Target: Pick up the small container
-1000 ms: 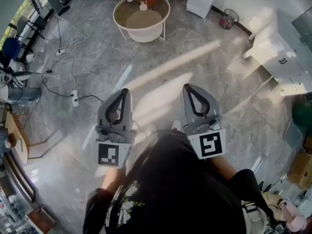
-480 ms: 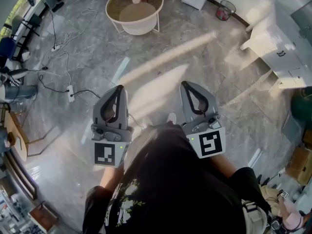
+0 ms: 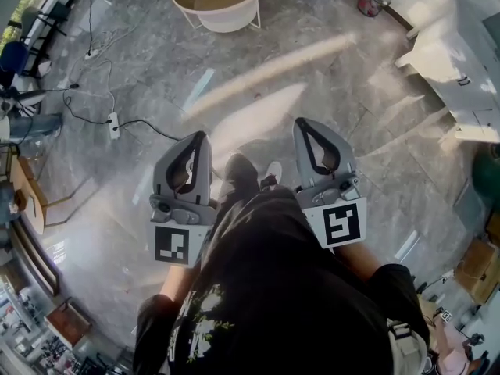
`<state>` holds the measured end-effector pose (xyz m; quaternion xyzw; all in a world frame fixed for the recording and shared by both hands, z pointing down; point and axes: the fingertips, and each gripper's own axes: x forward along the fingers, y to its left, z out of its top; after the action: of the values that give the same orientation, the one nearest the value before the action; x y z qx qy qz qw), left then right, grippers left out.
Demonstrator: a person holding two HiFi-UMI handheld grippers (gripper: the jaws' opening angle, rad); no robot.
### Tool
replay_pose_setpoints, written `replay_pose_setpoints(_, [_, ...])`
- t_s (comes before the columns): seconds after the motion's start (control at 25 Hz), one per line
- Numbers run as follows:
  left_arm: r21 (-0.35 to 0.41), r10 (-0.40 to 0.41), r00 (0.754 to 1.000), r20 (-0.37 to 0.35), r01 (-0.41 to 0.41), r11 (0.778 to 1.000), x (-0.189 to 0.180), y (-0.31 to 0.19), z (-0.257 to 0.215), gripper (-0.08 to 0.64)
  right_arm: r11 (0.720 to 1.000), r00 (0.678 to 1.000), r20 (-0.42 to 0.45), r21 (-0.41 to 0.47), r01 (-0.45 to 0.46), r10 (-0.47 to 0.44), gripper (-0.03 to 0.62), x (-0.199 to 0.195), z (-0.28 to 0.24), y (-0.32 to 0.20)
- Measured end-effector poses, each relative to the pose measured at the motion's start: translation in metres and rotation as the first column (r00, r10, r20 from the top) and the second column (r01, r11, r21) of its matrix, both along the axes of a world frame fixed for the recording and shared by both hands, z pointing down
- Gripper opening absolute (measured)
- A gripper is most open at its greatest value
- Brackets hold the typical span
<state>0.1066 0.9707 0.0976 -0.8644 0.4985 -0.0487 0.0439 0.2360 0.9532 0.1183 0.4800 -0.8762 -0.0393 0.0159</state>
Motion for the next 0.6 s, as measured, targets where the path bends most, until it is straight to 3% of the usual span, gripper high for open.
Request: replay_pose_setpoints(0.6, [0.035,-0.044,0.999,-0.022,0.045,0.998,-0.024,-0.052,-0.002,-0.003,1.000,0.999,-0.018,-0.006,0.031,-0.031,-0.005,-0.014,0.008,-0.054])
